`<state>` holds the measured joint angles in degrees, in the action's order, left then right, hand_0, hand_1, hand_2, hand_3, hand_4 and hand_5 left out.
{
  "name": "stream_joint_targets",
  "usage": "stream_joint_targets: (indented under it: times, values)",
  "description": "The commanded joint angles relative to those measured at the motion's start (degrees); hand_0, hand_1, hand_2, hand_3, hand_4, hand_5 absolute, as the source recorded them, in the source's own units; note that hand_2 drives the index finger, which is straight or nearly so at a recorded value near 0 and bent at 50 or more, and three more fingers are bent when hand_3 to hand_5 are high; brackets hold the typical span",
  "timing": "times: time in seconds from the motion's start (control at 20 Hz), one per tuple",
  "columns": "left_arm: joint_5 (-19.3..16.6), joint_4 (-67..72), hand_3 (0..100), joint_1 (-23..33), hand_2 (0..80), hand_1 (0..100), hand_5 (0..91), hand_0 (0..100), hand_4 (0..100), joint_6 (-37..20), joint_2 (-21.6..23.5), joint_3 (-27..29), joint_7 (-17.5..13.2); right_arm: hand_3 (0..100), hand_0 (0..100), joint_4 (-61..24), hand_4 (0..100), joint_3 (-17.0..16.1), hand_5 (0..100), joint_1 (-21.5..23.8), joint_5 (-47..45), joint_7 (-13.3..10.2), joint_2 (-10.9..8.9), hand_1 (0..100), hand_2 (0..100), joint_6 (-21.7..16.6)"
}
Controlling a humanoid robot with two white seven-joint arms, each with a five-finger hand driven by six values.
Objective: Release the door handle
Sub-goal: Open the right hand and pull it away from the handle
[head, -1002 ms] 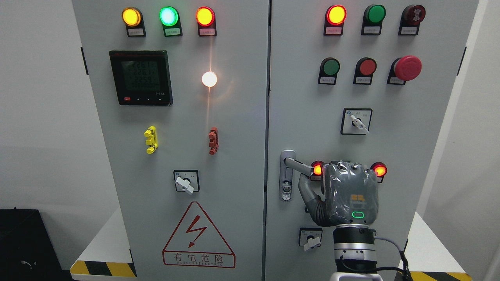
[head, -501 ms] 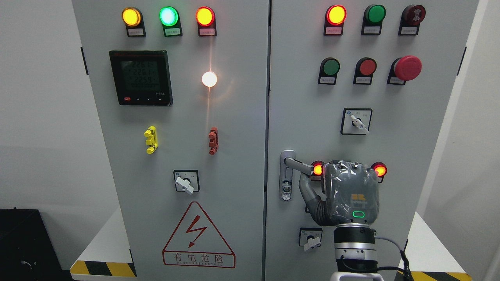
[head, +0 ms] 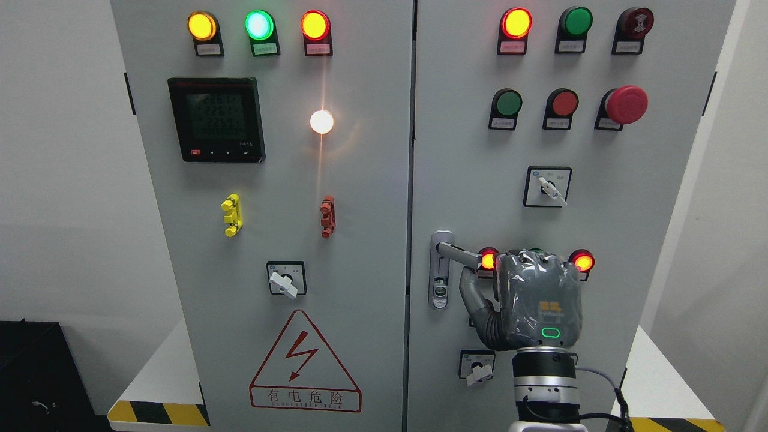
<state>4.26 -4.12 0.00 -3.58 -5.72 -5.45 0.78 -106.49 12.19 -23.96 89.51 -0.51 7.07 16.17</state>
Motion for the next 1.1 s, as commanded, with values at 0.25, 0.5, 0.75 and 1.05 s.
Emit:
stream_joint_targets:
  times: [0.25, 0.5, 0.75, 1.05]
  values:
    - [0.0, 0.0, 0, 1.0, 0.0, 56, 0.0, 12, 0, 0.0, 0.0, 0.0, 0.0, 94, 52, -12.9, 89, -7.1, 91, 16.3, -1.4, -4.6, -0.04, 28, 66, -8.1]
    - [0.0, 0.0, 0, 1.0, 0.0, 56, 0.0, 12, 0, 0.0, 0.0, 0.0, 0.0, 52, 50, -12.4, 61, -23.5, 69, 19.1, -12.3, -8.1, -0.04, 22, 32, -29.3]
    - [0.0, 0.0, 0, 1.0, 0.0, 56, 0.0, 12, 0, 0.0, 0.0, 0.0, 0.0, 20, 44, -12.4, 29, -27.6, 37, 18.6, -18.5, -8.2, 0.05, 20, 11, -36.3]
    - [0.0, 0.0, 0, 1.0, 0.0, 56, 0.0, 12, 0, 0.0, 0.0, 0.0, 0.0, 10, 44, -13.2, 14, -23.4, 12, 14.9, -21.6, -8.5, 0.58, 20, 6, -36.3]
